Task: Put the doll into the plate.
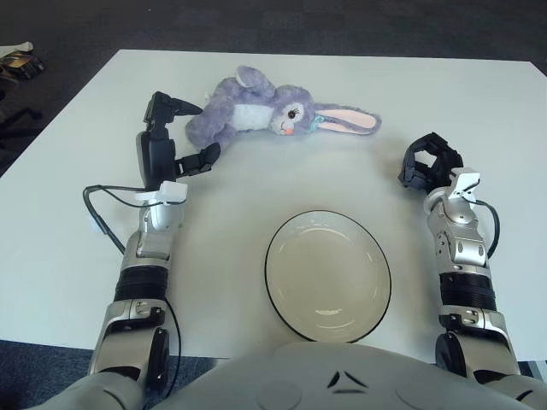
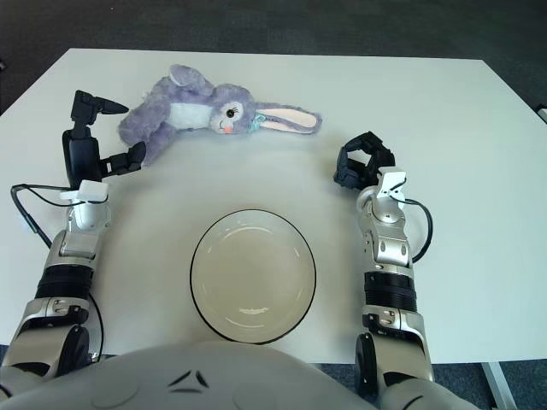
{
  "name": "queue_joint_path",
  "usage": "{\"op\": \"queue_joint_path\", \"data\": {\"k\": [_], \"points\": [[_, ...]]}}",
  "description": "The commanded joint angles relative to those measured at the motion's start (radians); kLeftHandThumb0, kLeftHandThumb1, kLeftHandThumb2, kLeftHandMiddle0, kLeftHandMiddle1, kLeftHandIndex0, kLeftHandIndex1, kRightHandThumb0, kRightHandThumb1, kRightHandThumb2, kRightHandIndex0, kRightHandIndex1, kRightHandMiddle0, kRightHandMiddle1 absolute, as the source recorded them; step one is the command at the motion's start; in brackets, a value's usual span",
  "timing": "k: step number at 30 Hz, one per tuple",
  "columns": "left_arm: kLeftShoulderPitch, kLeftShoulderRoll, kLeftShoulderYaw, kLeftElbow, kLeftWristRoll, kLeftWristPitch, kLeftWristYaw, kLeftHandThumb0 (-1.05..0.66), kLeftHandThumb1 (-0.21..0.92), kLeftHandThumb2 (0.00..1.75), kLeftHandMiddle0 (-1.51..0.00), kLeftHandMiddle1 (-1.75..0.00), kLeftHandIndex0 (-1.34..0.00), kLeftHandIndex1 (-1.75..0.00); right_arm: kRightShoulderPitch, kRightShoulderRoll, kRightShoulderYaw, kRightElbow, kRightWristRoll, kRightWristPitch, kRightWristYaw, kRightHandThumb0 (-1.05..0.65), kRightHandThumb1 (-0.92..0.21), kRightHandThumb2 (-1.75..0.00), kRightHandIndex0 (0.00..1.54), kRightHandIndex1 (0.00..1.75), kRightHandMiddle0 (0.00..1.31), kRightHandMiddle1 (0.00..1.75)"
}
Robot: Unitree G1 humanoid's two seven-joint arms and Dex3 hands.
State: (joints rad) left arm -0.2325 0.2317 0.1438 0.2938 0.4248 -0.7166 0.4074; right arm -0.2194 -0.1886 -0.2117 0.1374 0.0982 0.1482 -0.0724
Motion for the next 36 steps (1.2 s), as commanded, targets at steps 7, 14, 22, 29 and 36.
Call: {"op": "queue_joint_path", "data": {"k": [7,14,22,29,36], "points": [[0.018,-0.005,-0.015,-0.046,-0.049,0.147,-0.065,-0.13,0.13,1.18,0.0,-0.36,0.0,-0.83,0.037,-0.005,0.01,0.029,-0.018,0.054,0.007,-0.48,-0.33,-1.3,1.22,1.75,0.61,1.75],[0.028,0.002,-0.031,-0.078,-0.049,0.213,-0.098,-0.17,0.11,1.16,0.0,-0.16,0.0,-0.65,0.036,-0.006,0.013,0.028,-0.019,0.059,0.003,-0.48,-0.34,-1.28,1.21,1.75,0.59,1.75],[0.037,0.003,-0.041,-0.099,-0.048,0.242,-0.106,-0.19,0.09,1.14,0.0,-0.04,0.0,-0.51,0.037,-0.004,0.013,0.025,-0.016,0.063,0.002,-0.47,-0.35,-1.28,1.21,1.75,0.59,1.75],[0.049,0.003,-0.052,-0.126,-0.053,0.277,-0.132,-0.35,0.12,1.05,0.0,0.0,0.0,-0.39,0.038,-0.004,0.013,0.024,-0.015,0.061,0.004,-0.47,-0.35,-1.27,1.21,1.75,0.59,1.75],[0.07,0.014,-0.076,-0.163,-0.033,0.339,-0.168,-0.83,0.5,0.6,0.0,0.0,0.0,-0.29,0.039,-0.006,0.018,0.022,-0.023,0.061,0.003,-0.47,-0.35,-1.27,1.21,1.75,0.59,1.75]]}}
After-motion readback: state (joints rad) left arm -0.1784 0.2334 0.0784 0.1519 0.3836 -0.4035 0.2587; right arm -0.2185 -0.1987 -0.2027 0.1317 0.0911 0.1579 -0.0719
